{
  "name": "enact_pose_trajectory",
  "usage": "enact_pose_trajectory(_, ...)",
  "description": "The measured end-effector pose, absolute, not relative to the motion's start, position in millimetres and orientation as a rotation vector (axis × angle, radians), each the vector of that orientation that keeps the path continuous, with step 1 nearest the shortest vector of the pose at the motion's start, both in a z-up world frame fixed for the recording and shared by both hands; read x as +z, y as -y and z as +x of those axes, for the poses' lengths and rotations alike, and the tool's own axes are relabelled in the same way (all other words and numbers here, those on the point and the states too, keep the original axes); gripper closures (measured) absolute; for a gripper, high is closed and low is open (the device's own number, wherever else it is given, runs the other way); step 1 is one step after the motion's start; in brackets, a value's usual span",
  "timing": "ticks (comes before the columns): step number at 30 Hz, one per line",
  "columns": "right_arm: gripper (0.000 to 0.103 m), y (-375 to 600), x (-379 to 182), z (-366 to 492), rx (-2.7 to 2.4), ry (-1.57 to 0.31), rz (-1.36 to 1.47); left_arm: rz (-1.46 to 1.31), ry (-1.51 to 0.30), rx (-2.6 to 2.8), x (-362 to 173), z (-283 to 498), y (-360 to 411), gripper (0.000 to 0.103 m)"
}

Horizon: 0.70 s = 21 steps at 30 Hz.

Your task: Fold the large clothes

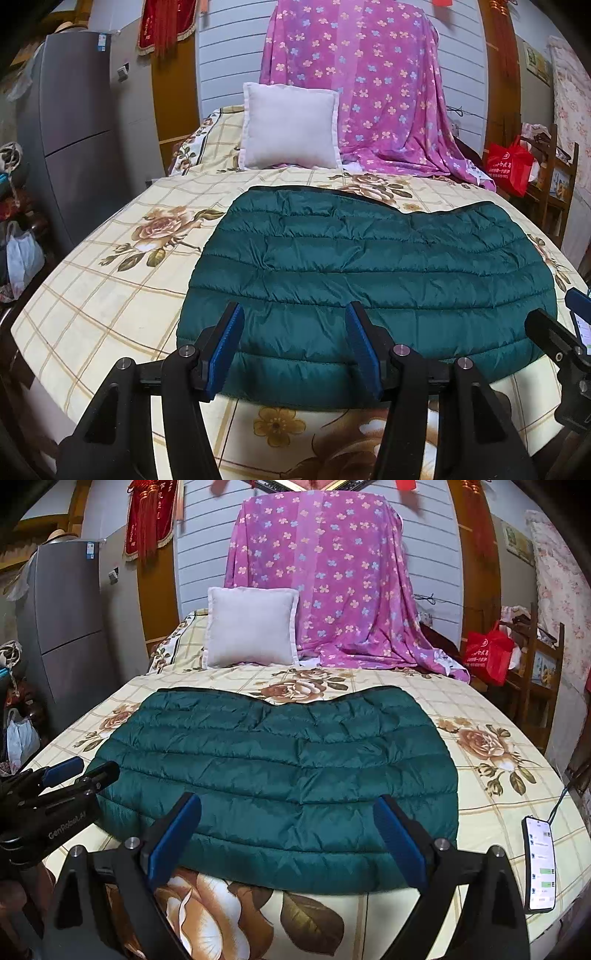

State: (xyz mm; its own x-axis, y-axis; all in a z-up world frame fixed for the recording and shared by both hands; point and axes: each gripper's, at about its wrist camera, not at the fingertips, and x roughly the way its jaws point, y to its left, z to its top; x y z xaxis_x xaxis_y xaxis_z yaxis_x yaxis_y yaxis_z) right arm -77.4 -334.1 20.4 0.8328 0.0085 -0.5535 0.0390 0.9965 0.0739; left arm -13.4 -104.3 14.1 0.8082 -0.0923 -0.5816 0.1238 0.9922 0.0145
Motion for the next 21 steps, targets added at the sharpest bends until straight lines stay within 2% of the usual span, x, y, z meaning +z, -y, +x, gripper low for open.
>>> enact_pose_trajectory(21,0.007,338.4,16.0,-74.8,-0.017,-0.61,0.094,0.068,-0.612,-0.103,13.7,-14.7,104.8,0.065)
